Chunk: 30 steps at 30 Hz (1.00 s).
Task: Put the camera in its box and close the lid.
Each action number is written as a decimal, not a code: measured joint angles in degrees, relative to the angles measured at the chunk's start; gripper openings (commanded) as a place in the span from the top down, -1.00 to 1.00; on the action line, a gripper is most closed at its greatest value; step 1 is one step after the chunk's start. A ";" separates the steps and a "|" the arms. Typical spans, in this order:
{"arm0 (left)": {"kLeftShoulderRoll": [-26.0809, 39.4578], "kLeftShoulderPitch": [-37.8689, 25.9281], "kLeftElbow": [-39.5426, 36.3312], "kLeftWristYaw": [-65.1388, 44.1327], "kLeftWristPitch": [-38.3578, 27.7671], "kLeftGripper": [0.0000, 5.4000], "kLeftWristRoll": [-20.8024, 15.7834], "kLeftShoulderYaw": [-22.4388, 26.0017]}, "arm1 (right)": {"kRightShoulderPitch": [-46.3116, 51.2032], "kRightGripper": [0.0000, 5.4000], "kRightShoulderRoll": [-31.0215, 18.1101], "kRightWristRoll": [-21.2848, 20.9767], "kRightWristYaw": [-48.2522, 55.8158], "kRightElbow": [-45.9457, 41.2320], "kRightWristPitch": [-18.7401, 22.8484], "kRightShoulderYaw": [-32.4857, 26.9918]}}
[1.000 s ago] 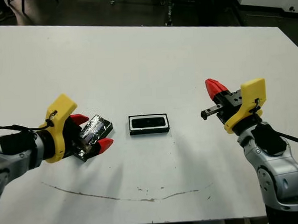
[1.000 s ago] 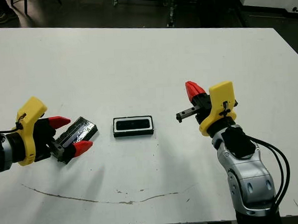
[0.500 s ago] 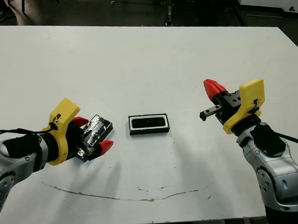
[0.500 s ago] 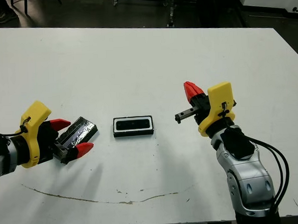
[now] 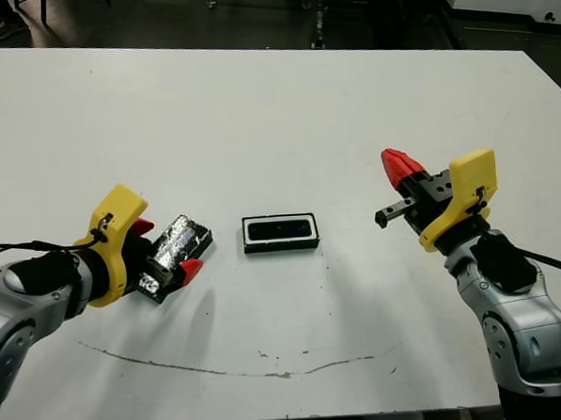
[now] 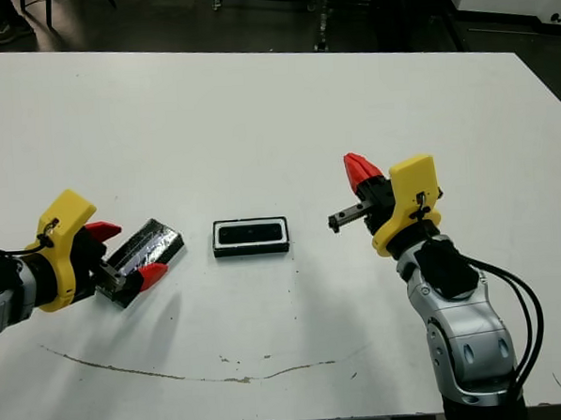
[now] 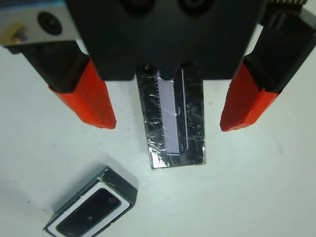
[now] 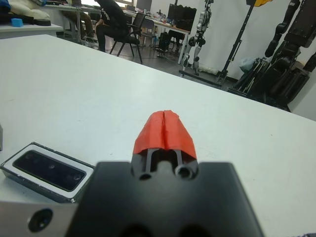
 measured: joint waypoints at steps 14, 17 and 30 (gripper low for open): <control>0.12 -1.64 2.49 -0.90 2.36 -1.00 1.17 -1.28 | 0.86 1.00 -0.06 -0.02 0.46 0.09 -0.46 0.02; 0.34 -2.25 3.14 -1.96 4.37 -1.00 0.76 -1.33 | 1.07 1.00 -0.10 -0.08 0.45 0.03 -0.46 0.03; 3.34 -3.92 5.09 -6.48 7.26 -1.00 0.06 -4.01 | 1.61 1.00 -0.12 -0.25 0.55 -0.22 -0.42 0.00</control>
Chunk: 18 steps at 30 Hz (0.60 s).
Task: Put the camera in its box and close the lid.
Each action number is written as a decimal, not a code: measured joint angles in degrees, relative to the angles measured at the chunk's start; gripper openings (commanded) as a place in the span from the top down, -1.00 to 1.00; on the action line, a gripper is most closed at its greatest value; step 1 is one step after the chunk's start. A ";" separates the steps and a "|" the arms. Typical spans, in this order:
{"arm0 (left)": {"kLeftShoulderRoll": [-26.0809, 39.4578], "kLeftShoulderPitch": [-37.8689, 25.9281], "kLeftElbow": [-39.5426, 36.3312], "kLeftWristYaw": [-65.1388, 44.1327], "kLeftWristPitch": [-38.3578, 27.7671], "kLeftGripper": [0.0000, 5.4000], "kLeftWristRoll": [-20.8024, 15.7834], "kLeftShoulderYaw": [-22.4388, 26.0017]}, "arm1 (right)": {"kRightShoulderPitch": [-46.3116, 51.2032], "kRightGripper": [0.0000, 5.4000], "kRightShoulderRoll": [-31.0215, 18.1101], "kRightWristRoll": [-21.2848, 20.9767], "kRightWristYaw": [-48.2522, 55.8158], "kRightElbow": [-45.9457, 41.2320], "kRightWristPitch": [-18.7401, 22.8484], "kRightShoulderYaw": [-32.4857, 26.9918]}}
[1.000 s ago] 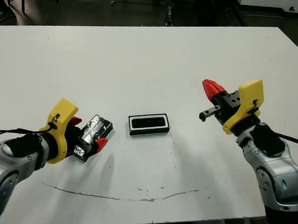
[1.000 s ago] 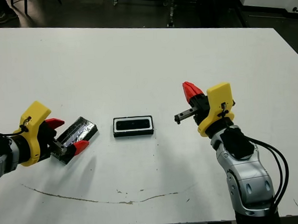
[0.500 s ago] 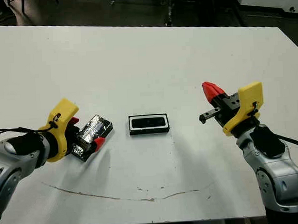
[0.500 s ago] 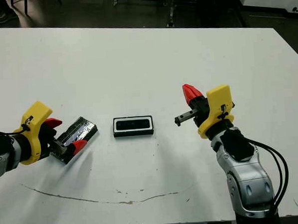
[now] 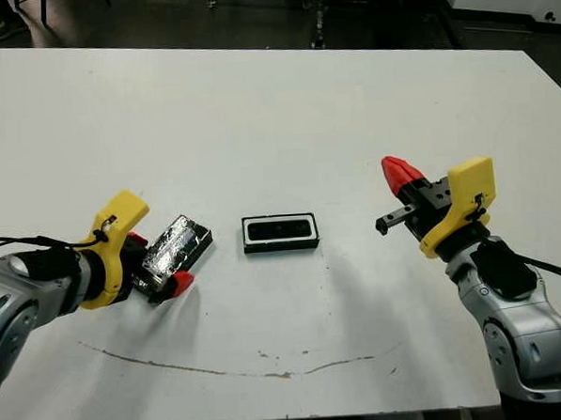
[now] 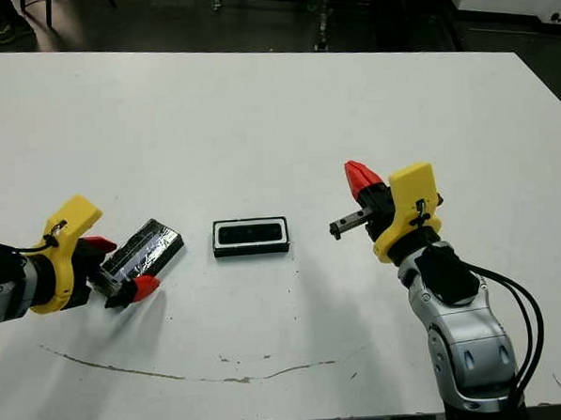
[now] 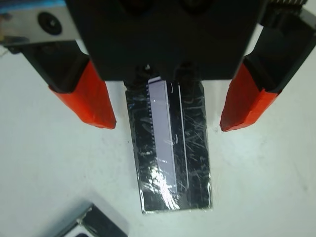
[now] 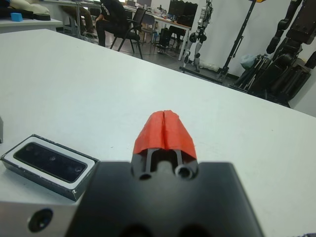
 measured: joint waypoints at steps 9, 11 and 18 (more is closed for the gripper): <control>-0.78 1.45 -0.41 1.95 -0.07 -0.81 0.79 0.20 | 0.09 1.00 0.00 -0.03 -0.02 -0.23 0.02 -0.01; -0.78 2.61 -1.20 2.05 -1.72 -0.70 1.42 -0.02 | 0.09 1.00 0.00 -0.04 -0.03 -0.29 0.05 -0.01; -0.71 4.77 -2.11 2.05 -6.22 -0.34 3.32 -0.97 | 0.12 1.00 0.00 -0.25 -0.04 -0.56 0.18 0.02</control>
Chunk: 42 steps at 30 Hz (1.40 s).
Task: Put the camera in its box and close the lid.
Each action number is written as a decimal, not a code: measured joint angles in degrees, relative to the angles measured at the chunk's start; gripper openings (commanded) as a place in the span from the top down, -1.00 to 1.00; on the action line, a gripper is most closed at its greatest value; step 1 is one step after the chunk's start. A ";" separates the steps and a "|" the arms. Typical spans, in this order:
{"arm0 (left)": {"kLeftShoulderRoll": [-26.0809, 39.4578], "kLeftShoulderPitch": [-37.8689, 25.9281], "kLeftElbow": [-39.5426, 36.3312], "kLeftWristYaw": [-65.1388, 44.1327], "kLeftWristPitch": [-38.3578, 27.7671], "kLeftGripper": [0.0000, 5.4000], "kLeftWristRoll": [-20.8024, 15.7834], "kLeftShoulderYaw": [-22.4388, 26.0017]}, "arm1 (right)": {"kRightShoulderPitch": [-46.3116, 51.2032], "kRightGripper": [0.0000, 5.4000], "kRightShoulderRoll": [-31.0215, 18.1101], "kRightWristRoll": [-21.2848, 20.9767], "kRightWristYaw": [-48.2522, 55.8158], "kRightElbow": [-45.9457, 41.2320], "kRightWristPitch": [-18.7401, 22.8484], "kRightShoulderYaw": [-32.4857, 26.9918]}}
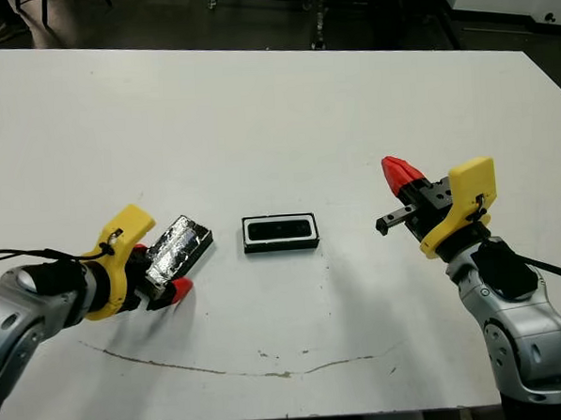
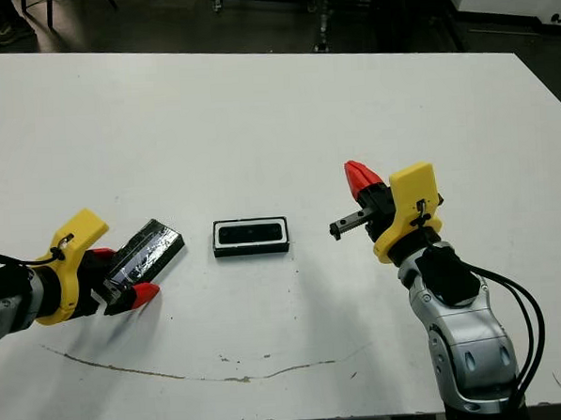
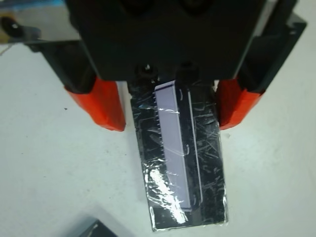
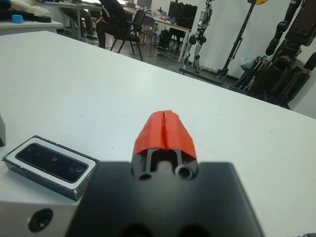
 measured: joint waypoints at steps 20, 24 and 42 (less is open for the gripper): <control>1.28 -1.67 2.42 -2.47 -0.84 -0.17 0.16 -0.72 | -0.01 1.00 0.00 -0.12 0.00 0.02 0.03 0.12; 0.76 -4.72 4.07 -2.26 1.94 -0.17 -0.23 0.79 | -0.02 1.00 0.00 -0.19 -0.01 0.04 0.03 0.17; -0.47 -20.80 27.93 -24.07 -35.35 -0.17 7.56 -2.84 | 0.03 1.00 0.13 -0.09 -0.20 0.19 0.04 0.07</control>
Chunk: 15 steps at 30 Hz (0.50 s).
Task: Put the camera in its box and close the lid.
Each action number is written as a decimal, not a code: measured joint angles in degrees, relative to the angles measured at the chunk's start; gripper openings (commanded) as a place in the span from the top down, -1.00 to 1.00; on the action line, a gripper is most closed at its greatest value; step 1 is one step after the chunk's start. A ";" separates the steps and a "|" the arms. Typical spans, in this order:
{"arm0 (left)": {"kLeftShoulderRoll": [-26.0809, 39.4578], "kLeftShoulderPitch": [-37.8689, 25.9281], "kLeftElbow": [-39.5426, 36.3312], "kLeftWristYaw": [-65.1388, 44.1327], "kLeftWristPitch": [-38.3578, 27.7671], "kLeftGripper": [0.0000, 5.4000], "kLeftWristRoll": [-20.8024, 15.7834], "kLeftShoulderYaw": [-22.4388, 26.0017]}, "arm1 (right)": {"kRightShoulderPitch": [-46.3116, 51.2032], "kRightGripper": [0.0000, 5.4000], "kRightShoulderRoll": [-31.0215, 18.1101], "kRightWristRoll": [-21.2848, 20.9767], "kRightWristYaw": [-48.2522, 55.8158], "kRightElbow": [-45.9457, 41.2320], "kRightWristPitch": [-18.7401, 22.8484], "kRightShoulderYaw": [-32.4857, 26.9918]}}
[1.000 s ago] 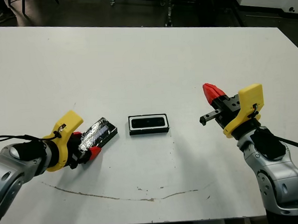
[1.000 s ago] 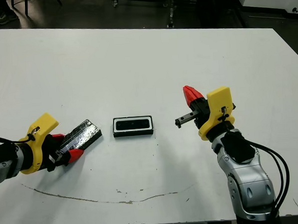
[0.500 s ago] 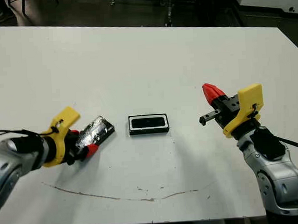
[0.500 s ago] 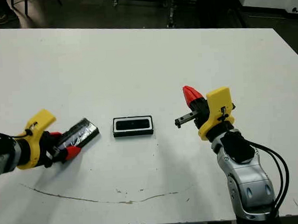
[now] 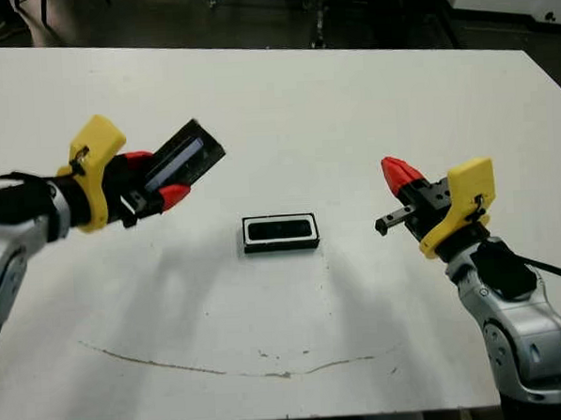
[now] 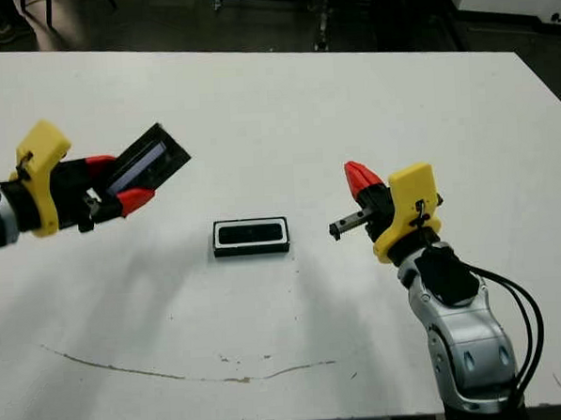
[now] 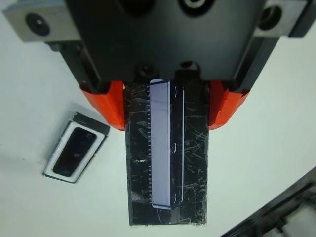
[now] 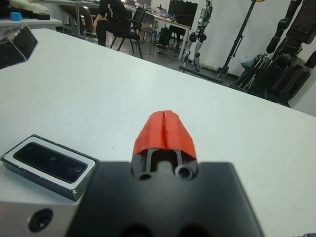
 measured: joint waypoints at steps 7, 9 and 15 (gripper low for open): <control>-2.56 -4.73 7.59 -8.05 -5.74 -0.17 4.29 -6.14 | 0.06 1.00 0.01 0.04 0.00 0.04 0.00 -0.10; -3.44 -5.43 8.98 -9.47 -6.72 -0.17 5.39 -7.29 | 0.06 1.00 0.01 0.03 -0.08 0.02 0.08 -0.15; -5.97 -6.23 12.48 -12.12 -11.24 -0.17 7.88 -8.73 | 0.07 1.00 0.02 0.03 -0.47 0.01 0.35 -0.15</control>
